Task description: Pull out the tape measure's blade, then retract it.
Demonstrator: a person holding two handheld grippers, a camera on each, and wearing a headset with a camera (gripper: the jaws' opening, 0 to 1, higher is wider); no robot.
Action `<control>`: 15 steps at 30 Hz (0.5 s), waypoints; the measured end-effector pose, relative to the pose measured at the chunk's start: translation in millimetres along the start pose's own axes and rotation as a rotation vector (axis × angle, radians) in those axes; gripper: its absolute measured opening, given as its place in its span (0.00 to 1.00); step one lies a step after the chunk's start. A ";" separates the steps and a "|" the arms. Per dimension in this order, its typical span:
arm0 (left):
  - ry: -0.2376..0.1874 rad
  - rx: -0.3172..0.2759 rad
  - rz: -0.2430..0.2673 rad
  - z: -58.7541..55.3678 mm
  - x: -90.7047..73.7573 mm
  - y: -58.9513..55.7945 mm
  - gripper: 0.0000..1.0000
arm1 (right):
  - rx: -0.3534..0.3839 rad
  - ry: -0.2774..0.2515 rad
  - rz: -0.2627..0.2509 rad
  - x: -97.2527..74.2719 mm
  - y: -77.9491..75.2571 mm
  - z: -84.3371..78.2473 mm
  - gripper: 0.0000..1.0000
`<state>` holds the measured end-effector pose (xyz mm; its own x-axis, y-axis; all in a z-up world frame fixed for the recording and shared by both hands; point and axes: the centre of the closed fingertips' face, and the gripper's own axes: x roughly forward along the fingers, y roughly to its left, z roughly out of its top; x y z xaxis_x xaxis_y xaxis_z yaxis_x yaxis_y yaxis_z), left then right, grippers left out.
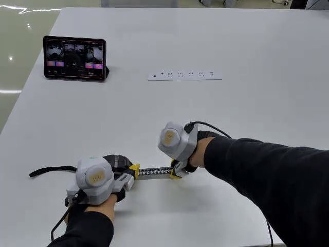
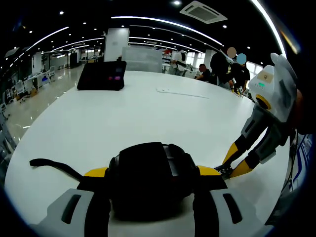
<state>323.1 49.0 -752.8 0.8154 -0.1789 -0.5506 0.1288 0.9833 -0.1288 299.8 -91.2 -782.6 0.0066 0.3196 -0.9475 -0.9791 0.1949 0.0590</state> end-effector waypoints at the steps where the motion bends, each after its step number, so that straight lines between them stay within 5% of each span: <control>1: 0.001 0.000 0.000 -0.1 0.0 0.1 0.64 | -0.020 -0.003 0.004 0.4 0.7 0.3 0.10; 15: 0.004 -0.002 -0.003 -0.6 -0.1 -0.3 0.64 | -0.035 -0.016 0.001 1.7 2.1 6.8 0.09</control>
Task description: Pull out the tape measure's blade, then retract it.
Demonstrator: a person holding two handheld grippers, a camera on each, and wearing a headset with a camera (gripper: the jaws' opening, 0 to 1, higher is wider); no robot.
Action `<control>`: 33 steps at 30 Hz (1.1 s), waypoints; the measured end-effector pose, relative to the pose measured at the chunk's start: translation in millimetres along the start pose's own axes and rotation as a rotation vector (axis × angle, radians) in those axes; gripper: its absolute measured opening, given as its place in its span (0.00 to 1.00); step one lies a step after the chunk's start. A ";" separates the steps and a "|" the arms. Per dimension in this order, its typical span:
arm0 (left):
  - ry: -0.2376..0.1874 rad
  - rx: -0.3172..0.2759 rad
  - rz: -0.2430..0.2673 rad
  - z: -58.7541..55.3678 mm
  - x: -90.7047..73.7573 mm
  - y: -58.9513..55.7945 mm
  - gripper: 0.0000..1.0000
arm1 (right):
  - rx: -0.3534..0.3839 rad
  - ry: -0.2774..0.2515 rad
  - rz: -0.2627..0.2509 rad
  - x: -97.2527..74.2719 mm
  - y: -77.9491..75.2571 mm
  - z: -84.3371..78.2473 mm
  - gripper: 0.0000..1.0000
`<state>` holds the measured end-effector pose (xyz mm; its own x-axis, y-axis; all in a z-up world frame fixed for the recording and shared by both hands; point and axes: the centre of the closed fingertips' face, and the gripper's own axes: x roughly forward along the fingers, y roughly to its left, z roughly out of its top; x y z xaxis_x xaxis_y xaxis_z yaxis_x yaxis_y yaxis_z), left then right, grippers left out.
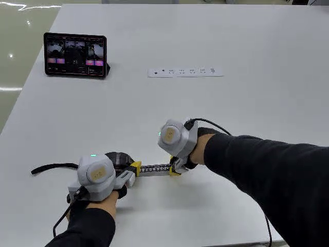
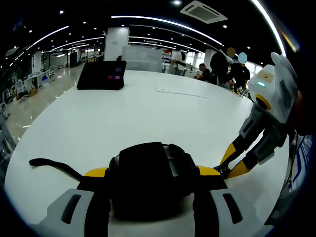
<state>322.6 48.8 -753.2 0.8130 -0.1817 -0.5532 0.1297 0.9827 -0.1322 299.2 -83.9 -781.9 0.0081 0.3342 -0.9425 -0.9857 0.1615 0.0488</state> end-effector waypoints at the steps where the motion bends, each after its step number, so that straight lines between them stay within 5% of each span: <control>1: 0.000 0.000 0.000 0.1 0.1 0.2 0.64 | -0.009 0.000 -0.002 0.0 0.4 0.4 0.09; 33: 0.006 -0.009 -0.011 -0.2 0.9 0.5 0.64 | -0.006 -0.024 0.004 5.3 3.4 14.4 0.09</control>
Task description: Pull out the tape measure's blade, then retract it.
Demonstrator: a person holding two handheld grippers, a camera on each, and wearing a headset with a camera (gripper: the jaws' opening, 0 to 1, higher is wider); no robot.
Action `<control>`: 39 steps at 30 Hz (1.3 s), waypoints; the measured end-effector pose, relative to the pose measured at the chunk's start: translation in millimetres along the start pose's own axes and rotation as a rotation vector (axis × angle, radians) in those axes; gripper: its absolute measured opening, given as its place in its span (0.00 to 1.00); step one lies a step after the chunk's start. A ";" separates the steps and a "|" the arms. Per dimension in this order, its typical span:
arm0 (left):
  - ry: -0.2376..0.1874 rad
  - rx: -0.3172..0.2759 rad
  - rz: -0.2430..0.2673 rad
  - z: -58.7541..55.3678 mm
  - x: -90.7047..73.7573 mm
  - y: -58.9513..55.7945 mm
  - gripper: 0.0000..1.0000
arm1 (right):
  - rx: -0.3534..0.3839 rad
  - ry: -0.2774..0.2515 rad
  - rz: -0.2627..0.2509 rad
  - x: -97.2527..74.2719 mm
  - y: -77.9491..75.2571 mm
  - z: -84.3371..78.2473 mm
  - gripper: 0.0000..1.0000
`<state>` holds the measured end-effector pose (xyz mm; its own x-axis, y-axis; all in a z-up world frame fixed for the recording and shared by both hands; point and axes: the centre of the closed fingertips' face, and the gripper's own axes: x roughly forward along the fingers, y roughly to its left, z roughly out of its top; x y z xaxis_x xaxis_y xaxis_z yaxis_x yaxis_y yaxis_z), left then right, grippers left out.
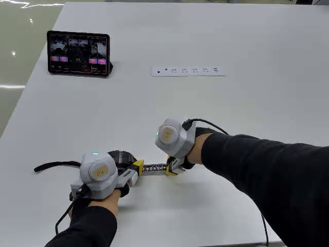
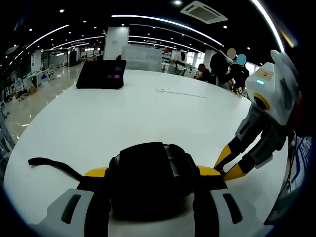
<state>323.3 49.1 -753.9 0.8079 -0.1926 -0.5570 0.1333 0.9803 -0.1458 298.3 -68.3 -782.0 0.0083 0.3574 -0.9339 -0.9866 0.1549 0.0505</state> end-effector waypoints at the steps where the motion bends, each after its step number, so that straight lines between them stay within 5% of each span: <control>1: 0.000 0.000 0.000 0.0 0.0 0.0 0.64 | 0.005 -0.001 0.000 0.4 -0.1 0.8 0.09; 39: 0.005 -0.036 -0.009 -0.1 1.2 0.7 0.64 | -0.009 -0.009 -0.005 6.7 3.0 13.1 0.10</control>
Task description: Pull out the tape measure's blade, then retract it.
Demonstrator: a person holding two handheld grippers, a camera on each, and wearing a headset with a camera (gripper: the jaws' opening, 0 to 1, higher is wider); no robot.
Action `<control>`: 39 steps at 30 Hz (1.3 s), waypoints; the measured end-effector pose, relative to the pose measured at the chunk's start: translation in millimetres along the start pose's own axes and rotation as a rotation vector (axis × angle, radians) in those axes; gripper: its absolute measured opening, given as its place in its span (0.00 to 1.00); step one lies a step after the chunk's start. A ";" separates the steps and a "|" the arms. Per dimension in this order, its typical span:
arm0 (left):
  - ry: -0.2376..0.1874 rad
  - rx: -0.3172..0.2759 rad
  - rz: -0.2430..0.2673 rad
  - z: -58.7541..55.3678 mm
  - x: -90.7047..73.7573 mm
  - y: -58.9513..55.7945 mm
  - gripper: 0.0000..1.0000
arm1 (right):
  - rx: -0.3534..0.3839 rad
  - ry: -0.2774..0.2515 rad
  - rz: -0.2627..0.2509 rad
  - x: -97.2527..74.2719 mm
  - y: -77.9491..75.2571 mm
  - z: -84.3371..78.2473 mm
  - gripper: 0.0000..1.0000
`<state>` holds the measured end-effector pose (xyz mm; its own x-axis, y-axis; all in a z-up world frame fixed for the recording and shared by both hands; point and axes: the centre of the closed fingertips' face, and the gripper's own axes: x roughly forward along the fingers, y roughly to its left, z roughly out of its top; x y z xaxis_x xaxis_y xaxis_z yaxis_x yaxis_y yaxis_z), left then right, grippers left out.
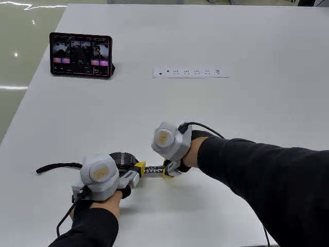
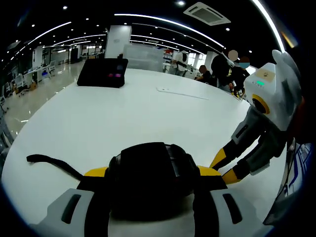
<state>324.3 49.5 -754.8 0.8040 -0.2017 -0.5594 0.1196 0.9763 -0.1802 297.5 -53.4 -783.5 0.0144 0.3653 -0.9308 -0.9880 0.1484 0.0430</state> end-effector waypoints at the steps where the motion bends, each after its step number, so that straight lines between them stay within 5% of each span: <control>1: 0.000 -0.001 -0.001 -0.2 -0.4 -0.2 0.64 | -0.001 -0.002 0.000 0.1 0.0 0.3 0.10; 39: 0.008 0.022 -0.018 -1.5 -2.0 -0.6 0.64 | 0.032 -0.058 0.028 5.5 7.9 20.4 0.10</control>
<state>321.8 49.3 -754.8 0.7967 -0.2195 -0.5631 0.1467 0.9741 -0.1722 293.0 -31.4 -780.9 -0.0031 0.4224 -0.9064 -0.9827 0.1667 0.0811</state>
